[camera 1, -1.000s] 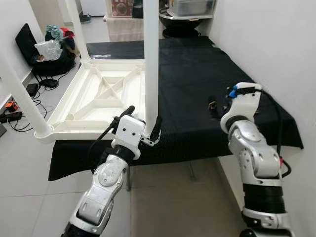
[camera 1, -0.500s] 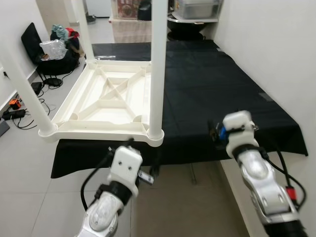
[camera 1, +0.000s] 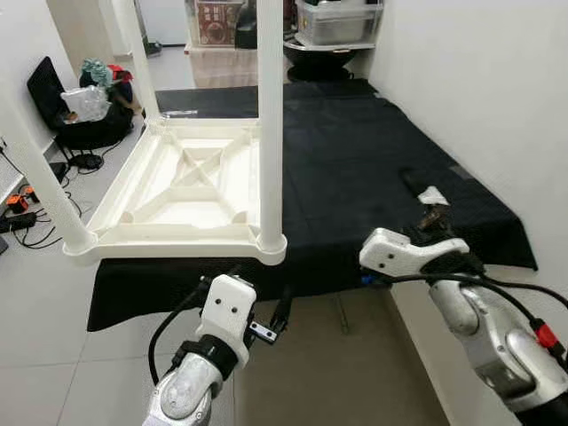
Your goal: Building children table
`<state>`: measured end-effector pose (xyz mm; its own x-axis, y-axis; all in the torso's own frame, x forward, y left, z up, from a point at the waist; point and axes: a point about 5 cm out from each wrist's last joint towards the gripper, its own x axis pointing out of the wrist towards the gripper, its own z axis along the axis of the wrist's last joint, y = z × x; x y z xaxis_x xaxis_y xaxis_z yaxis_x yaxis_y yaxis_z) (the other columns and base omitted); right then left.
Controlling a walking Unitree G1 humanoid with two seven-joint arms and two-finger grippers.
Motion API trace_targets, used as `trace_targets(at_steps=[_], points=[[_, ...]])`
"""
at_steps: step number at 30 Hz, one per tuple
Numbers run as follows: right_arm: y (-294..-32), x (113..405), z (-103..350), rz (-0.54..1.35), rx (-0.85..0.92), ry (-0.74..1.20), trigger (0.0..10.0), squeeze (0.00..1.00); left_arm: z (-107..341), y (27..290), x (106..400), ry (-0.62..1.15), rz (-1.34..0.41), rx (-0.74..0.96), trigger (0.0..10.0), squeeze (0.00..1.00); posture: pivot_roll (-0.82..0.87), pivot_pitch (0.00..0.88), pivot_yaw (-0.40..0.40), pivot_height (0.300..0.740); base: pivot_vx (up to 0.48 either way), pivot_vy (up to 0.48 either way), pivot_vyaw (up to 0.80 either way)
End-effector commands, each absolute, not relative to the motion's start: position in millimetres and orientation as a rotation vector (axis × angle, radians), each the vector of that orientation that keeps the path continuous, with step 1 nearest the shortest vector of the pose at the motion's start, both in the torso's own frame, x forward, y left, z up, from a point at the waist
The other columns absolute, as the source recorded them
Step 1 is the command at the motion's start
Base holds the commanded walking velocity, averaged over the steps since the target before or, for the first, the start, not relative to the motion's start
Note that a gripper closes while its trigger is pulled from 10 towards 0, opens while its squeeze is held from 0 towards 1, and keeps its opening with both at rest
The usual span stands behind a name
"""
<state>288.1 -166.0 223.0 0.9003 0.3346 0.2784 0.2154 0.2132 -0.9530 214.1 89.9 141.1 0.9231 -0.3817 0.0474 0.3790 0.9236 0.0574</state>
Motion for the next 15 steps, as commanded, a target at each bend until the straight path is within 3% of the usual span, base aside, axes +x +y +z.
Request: trace_targets(at_steps=[1,2,6,9,15], points=[[-155.9,286.4,230.3,0.132,-1.347,-0.526,10.0,0.0,136.3,90.9,215.7,-0.028,-0.39,0.045,10.0,0.0,-0.01,0.0,-0.015,0.74,0.0,0.0,0.0],[-153.1,287.0,232.5,0.145,-1.345,-0.535,10.0,0.0,136.2,91.0,216.3,-0.027,-0.391,0.044,10.0,0.0,-0.01,0.0,-0.015,0.74,0.0,0.0,0.0],[-156.0,293.0,212.2,0.22,-1.02,-0.323,10.0,0.0,136.7,88.2,218.0,-0.032,-0.391,0.038,10.0,0.0,0.0,0.0,-0.027,0.74,0.0,0.0,0.0],[-155.6,292.3,206.9,0.235,-0.994,-0.299,10.0,0.0,137.0,88.0,218.1,-0.034,-0.389,0.037,10.0,0.0,0.0,0.0,-0.03,0.74,0.0,0.0,0.0],[-154.0,288.0,201.7,0.214,-1.012,-0.305,10.0,0.0,137.2,89.1,217.4,-0.031,-0.38,0.041,10.0,0.0,0.0,0.0,-0.029,0.74,0.0,0.0,0.8]])
